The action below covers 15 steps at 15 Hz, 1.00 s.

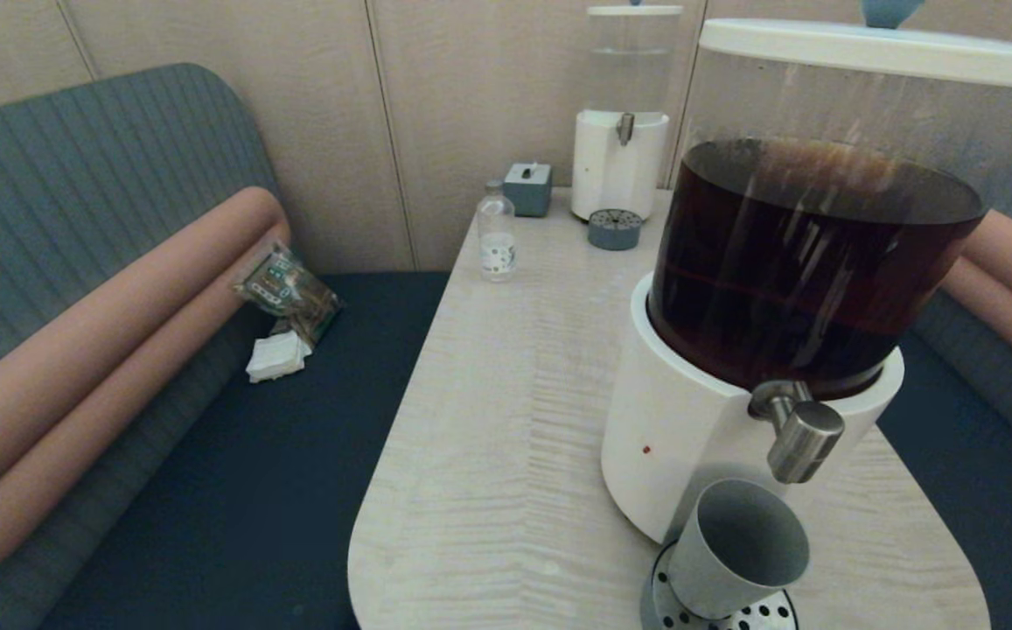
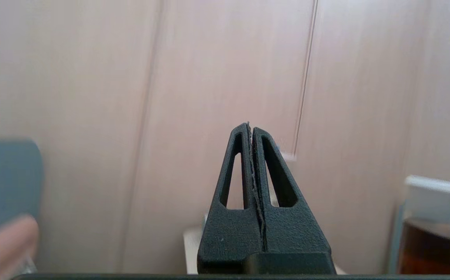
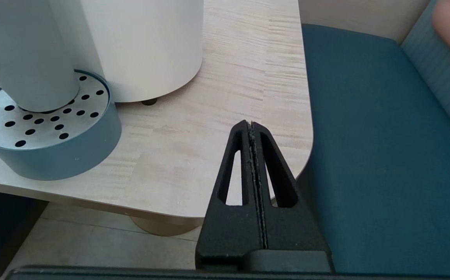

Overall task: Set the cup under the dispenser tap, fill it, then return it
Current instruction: Turn on the faucet

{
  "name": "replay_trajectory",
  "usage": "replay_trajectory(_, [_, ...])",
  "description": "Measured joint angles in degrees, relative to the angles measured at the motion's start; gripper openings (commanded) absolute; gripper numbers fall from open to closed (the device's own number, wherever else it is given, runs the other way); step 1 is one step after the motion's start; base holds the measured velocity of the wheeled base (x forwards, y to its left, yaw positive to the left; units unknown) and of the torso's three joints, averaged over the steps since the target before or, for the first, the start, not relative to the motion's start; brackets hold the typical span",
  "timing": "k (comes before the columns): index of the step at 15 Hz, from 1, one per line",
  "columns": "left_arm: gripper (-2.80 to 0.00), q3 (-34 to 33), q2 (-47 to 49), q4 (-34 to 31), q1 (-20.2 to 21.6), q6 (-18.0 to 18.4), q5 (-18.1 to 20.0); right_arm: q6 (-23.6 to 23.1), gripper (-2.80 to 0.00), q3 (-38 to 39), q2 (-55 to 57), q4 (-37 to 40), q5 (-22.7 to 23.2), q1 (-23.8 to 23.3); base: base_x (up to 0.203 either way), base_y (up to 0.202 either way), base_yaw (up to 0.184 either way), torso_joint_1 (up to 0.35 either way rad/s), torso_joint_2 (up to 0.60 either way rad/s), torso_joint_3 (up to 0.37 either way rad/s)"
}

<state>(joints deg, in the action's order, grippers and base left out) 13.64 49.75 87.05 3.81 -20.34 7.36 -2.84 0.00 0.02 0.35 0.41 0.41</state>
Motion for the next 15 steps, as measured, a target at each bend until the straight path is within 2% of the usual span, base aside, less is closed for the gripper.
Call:
replay_trajectory(3, [-2.8,-4.52,-11.54,-2.93,1.72,0.4,0.44,0.09,-2.8,0.0,0.0,-0.02,0.0,0.0,0.0,0.0,0.0,0.0,0.0,0.0])
replay_trajectory(7, [-2.8,-5.88,-27.85,-16.91,2.23,-0.13,4.22,0.09,-2.8,0.0,0.0,-0.01,-0.06,0.02,0.0,0.0,0.0,0.0,0.0,0.0])
replay_trajectory(10, [-2.8,-3.64,-32.13,-27.79,1.55,-2.42,7.88,0.15,-2.8,0.0,0.0,0.0,-0.09,0.0,0.0,0.0,0.0,0.0,0.0,0.0])
replay_trajectory(11, [-2.8,-3.86,-32.75,-29.0,1.36,-2.87,8.16,0.2,-2.8,0.0,0.0,-0.03,-0.06,0.0,0.0,0.0,0.0,0.0,0.0,0.0])
replay_trajectory(13, [-2.8,-5.03,-33.42,-26.63,1.22,-6.86,8.23,0.2,-2.8,0.0,0.0,-0.04,-0.06,0.0,0.0,0.0,0.0,0.0,0.0,0.0])
replay_trajectory(15, [-2.8,-5.91,-33.74,-26.93,1.15,-11.48,8.15,0.28,-2.8,0.0,0.0,-0.05,-0.01,0.0,0.0,0.0,0.0,0.0,0.0,0.0])
